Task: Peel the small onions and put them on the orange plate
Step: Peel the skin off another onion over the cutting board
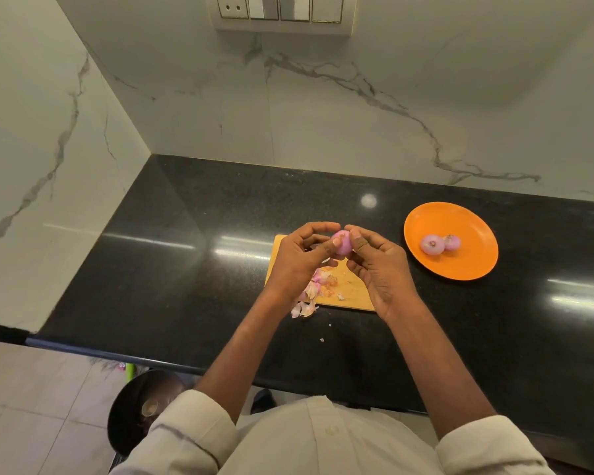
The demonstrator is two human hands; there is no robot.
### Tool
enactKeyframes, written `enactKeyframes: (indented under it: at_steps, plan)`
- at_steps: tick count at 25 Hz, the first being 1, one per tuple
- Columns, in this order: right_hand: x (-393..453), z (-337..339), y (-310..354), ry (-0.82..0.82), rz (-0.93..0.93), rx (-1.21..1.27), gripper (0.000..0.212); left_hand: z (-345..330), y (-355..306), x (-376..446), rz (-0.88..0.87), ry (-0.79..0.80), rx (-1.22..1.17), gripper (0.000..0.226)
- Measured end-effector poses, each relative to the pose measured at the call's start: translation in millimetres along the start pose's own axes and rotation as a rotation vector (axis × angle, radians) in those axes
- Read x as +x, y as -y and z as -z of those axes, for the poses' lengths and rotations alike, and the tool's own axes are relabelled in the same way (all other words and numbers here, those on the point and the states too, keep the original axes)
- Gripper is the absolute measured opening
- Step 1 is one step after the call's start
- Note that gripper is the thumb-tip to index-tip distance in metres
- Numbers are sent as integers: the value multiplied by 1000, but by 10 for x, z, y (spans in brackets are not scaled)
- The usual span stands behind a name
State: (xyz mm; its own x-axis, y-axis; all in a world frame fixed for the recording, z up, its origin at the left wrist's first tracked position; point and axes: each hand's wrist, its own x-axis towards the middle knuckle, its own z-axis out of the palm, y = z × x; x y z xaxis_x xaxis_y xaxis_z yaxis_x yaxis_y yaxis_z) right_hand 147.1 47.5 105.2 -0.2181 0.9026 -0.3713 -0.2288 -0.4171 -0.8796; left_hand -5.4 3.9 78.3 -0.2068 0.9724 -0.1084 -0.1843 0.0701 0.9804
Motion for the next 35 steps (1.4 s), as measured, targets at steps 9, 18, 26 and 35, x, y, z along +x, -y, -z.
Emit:
enactKeyframes:
  at_steps: [9,18,26,35]
  plan:
    - [15,49,-9,109,156,-211,29,55,-23,33,-78,-25,211,19]
    - [14,43,35,64,252,-343,31,7,-77,19,-138,-35,283,29]
    - [-26,23,36,56,283,-429,33,-59,-71,-25,-138,-107,260,22]
    - [-54,-7,-78,48,227,-263,31,-25,-63,-54,-111,-182,213,8]
